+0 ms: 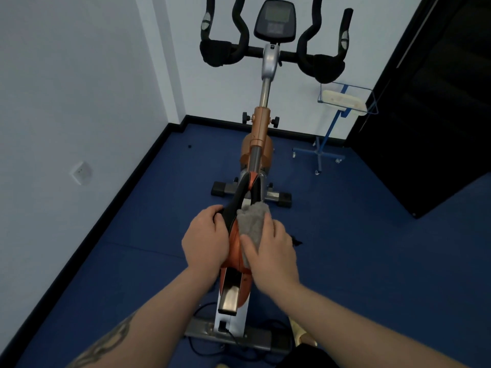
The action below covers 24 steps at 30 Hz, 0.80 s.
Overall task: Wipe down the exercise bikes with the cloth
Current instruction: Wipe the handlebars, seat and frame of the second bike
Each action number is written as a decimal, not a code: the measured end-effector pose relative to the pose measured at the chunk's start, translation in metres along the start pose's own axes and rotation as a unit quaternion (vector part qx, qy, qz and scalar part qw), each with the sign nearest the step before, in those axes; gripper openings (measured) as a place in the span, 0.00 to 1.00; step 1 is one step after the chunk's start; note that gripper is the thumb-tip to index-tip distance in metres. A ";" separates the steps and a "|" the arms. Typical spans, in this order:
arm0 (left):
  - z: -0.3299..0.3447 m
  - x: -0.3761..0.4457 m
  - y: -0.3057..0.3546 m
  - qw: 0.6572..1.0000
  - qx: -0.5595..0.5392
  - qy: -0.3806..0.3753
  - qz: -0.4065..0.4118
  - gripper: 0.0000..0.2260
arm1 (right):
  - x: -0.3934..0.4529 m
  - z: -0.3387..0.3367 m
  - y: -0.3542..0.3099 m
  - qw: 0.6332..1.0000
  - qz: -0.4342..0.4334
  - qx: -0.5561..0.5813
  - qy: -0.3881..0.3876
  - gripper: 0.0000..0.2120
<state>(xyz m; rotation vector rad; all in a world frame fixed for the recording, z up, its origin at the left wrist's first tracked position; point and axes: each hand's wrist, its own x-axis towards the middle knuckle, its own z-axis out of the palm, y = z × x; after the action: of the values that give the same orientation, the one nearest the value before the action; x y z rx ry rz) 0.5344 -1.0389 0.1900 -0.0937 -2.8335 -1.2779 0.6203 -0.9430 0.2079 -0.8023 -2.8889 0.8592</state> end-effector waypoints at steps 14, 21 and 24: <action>-0.001 -0.001 0.000 1.000 0.006 0.004 0.008 0.14 | 0.026 -0.003 -0.001 1.000 -0.013 -0.005 -0.013 0.35; 0.000 0.000 0.000 1.000 -0.001 0.006 0.010 0.14 | 0.013 0.004 -0.011 0.999 -0.024 -0.041 0.021 0.35; 0.000 0.000 0.001 1.000 0.006 0.005 0.008 0.15 | 0.018 0.002 -0.003 0.999 -0.043 -0.024 0.002 0.35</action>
<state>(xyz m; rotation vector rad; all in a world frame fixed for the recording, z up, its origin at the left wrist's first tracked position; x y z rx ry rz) 0.5344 -1.0376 0.1908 -0.1088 -2.8258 -1.2533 0.6034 -0.9373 0.2055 -0.6773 -2.9265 0.7830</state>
